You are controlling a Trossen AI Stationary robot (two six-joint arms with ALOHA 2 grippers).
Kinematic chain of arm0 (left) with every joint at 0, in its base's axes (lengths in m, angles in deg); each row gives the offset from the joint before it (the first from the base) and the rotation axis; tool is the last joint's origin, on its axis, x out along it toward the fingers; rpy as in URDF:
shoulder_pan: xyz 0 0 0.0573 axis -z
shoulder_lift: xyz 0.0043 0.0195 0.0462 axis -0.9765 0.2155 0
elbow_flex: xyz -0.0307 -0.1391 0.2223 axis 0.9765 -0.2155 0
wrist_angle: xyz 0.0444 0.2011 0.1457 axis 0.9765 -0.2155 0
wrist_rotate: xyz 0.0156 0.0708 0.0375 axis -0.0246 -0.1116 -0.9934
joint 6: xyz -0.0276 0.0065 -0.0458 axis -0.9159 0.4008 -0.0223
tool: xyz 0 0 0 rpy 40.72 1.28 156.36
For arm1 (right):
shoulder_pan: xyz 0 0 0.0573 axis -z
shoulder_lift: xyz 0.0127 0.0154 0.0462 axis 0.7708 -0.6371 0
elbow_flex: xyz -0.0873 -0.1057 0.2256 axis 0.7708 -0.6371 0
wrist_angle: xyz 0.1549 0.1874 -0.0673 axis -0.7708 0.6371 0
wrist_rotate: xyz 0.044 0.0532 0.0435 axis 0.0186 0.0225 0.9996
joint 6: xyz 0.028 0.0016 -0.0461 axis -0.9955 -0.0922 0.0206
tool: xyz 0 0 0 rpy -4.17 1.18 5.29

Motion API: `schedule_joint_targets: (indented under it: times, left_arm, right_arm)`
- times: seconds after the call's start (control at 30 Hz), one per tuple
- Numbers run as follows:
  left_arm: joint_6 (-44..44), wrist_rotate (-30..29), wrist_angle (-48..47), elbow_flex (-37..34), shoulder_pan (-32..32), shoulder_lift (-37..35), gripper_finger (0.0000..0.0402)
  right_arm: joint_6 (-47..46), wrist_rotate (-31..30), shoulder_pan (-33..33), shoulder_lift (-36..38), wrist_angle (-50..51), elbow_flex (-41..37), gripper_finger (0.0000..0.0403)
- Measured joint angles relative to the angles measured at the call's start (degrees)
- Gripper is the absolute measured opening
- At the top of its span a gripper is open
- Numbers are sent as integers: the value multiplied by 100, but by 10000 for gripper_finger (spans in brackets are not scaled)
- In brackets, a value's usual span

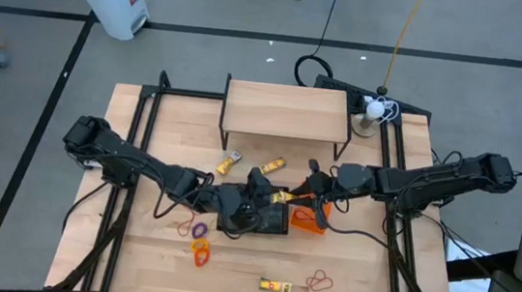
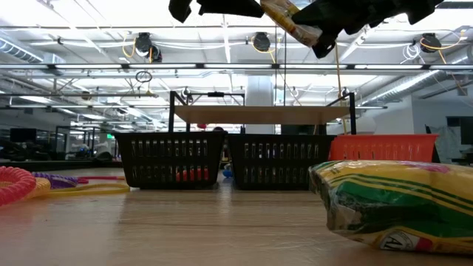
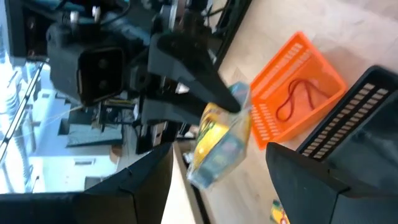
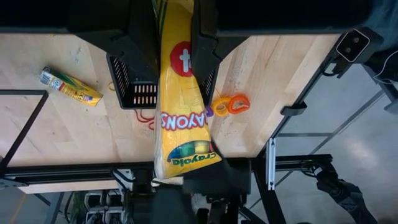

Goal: Pick & Place Office Desk Supplies
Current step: Put the crayon box into the right black basket

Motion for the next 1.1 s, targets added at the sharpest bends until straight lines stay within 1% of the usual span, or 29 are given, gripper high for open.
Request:
schedule_joint_targets:
  times: [0.17, 0.4, 0.6, 0.77, 1.1]
  left_arm:
    - [-1, 200, 230, 2, -2, 0, 255]
    - [-47, 230, 263, 2, -82, 9, 255]
    - [-45, 276, 338, 8, -152, 206, 255]
    - [-10, 252, 390, 4, -153, 322, 255]
    - [-63, 22, 390, 4, -177, 328, 255]
  right_arm:
    - [0, -2, 2, 0, -31, 0, 49]
    - [0, -2, 2, 0, -51, 0, 49]
    - [0, 11, 2, 0, -60, 0, 49]
    - [0, 13, 2, 0, -25, 0, 49]
    - [0, 15, 2, 0, -42, 0, 49]
